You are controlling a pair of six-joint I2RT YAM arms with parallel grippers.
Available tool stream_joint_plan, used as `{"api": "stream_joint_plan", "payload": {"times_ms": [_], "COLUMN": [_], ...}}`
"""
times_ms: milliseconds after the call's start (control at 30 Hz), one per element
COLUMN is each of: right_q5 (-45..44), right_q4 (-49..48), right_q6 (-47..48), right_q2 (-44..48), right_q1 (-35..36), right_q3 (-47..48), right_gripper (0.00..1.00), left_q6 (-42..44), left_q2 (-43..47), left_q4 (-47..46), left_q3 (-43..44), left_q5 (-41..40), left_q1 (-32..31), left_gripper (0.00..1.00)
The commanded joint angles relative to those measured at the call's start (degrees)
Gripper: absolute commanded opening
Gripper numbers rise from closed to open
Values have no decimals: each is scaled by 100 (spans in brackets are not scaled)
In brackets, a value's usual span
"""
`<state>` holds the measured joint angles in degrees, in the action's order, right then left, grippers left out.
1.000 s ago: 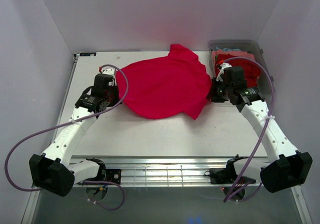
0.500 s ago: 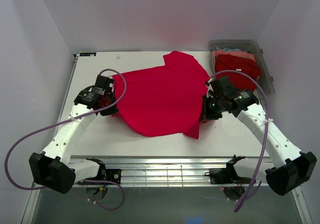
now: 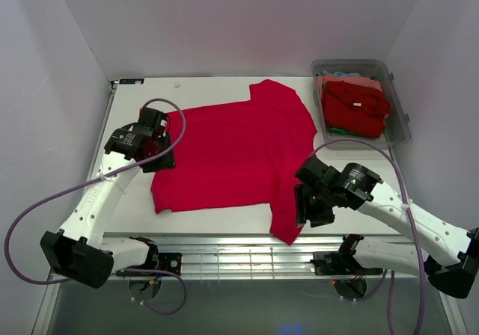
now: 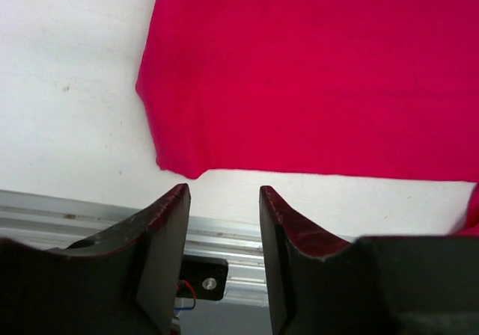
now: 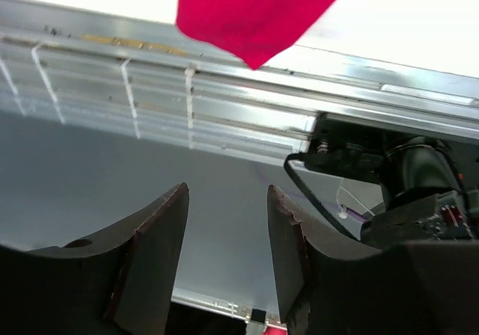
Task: Fold and stack the t-shirts
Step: Flatten out the tshirt
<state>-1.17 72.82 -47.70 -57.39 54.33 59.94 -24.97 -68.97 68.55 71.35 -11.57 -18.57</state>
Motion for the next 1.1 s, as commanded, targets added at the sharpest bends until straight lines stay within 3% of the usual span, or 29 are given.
{"api": "stream_joint_plan", "payload": {"times_ms": [0, 167, 200, 267, 300, 333, 367, 533, 833, 1067], "right_q5": [-760, -1499, -1796, -1852, -1948, -1983, -2010, -2001, -2133, -2080], "right_q4": [189, -782, -934, -1250, -1339, -1453, -1541, -2148, -2315, -2562], "right_q6": [-389, -205, -117, 15, 76, 103, 112, 103, 253, 323], "right_q2": [-237, -712, -808, -1195, -1353, -1615, -1731, -2285, -3041, -3814], "right_q1": [52, 43, 26, -105, -115, -124, -167, -273, -669, -844], "right_q3": [307, 536, 536, 431, 404, 361, 273, -61, -430, -563], "right_gripper": [53, 51, 51, 37, 26, 16, 8, 8, 8, 8], "left_q6": [150, 247, 247, 204, 186, 160, 124, 1, -175, -175], "left_q2": [-134, -669, -784, -1153, -1232, -1285, -1286, -1084, -881, -1215], "left_q4": [-272, -676, -807, -870, -940, -975, -1019, -1239, -1529, -1661], "left_q3": [519, 933, 907, 776, 688, 600, 399, -208, -1438, -1818], "left_q5": [-91, -21, 67, 172, 269, 296, 340, 524, 1043, 1157], "left_q1": [-7, -7, -7, -7, -7, -7, -7, -15, -15, -15], "left_gripper": [52, 37, 30, 20, 6, 0, 0, 0, 0, 0]}}
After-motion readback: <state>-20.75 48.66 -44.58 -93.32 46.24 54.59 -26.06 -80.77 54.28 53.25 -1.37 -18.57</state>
